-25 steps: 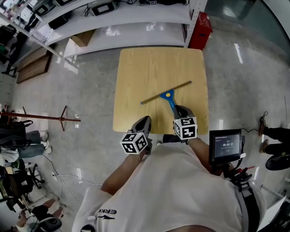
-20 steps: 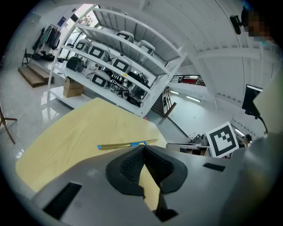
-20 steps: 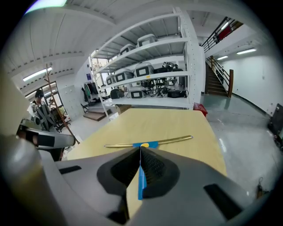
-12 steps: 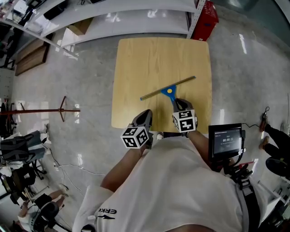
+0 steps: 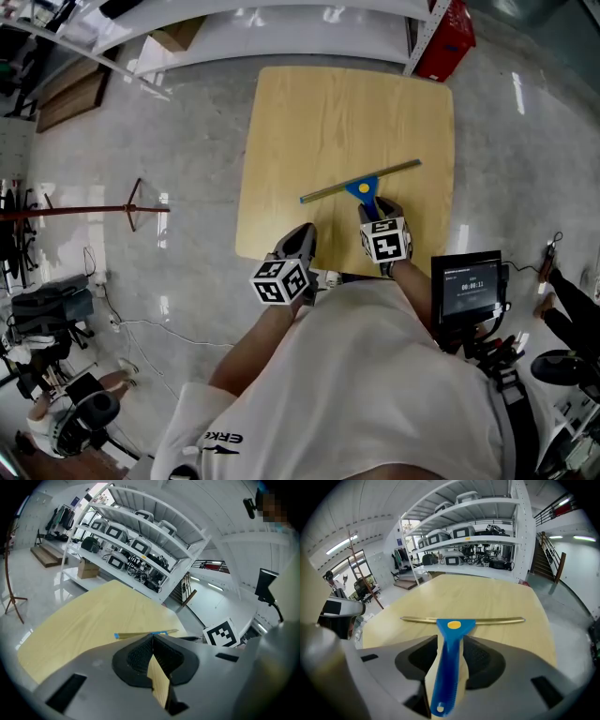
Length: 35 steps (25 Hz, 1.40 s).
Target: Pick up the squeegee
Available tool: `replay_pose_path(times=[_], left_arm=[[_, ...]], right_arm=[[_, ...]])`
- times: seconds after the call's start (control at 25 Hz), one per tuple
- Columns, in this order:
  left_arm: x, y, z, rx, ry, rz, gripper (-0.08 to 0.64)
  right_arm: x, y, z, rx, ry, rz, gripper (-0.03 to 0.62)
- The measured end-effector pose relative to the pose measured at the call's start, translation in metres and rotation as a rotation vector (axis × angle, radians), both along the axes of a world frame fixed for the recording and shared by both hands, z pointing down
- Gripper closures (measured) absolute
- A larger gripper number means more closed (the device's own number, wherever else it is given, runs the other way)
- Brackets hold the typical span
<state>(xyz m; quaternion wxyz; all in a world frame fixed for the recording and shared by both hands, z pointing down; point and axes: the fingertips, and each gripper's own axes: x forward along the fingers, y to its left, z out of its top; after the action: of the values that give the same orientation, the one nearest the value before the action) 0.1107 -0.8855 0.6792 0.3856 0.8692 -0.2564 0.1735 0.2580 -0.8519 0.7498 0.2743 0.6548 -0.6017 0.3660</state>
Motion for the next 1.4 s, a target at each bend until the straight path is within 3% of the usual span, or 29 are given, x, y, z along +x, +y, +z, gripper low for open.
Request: replay_pose_path(times=[1.4], left_arm=[[-0.025, 0.007, -0.015, 0.016, -0.016, -0.063, 0.555]], right_arm=[[0.001, 0.016, 0.027, -0.116, 0.062, 0.007, 0.445]])
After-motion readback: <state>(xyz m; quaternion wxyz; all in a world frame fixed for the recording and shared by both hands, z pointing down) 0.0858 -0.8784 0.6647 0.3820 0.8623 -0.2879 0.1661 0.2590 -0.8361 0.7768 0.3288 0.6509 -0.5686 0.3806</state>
